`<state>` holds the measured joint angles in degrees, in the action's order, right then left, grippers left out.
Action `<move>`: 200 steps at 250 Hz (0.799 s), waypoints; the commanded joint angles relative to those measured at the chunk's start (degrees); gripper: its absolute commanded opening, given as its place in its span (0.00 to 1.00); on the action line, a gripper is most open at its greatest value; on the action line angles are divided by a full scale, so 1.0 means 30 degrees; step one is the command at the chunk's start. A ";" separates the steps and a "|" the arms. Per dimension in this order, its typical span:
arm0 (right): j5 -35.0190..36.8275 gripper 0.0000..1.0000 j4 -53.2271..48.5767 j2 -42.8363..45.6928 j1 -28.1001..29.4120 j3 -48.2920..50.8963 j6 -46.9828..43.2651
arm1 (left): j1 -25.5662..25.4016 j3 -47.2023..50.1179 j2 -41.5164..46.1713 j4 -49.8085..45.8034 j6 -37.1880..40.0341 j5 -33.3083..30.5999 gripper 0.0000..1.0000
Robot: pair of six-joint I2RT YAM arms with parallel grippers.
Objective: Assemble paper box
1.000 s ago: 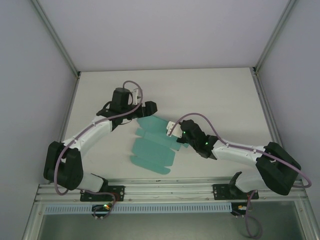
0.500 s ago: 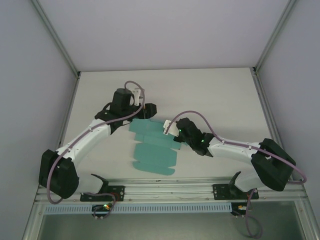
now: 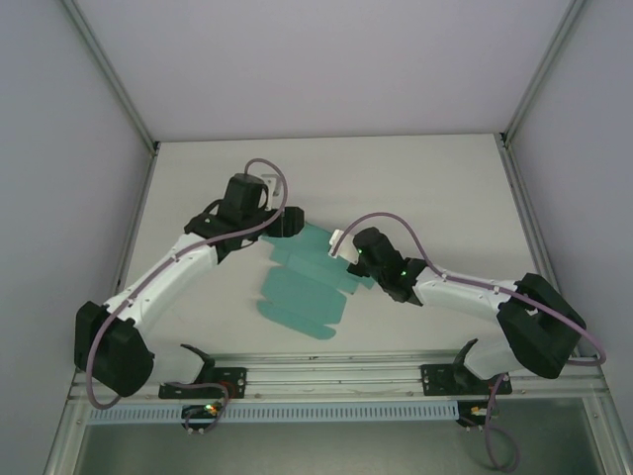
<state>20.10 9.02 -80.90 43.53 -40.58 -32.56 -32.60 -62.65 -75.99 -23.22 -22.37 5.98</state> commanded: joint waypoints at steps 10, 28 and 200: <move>-0.0254 0.00 -0.0479 0.0074 0.0036 -0.0442 0.0393 | -0.0120 -0.0949 -0.0352 0.0279 0.0803 0.1355 0.82; -0.0199 0.00 -0.0500 0.0098 0.0021 -0.0448 0.0342 | -0.0156 -0.1415 -0.0944 0.0450 0.1085 0.1902 0.81; -0.0507 0.00 0.0166 -0.0356 -0.0593 -0.1051 0.2323 | -0.1809 0.0137 -0.2157 0.2691 -0.0745 0.5141 0.71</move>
<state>19.64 7.53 -81.47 41.76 -42.50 -28.21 -37.60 -65.08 -83.59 -19.68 -20.56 18.31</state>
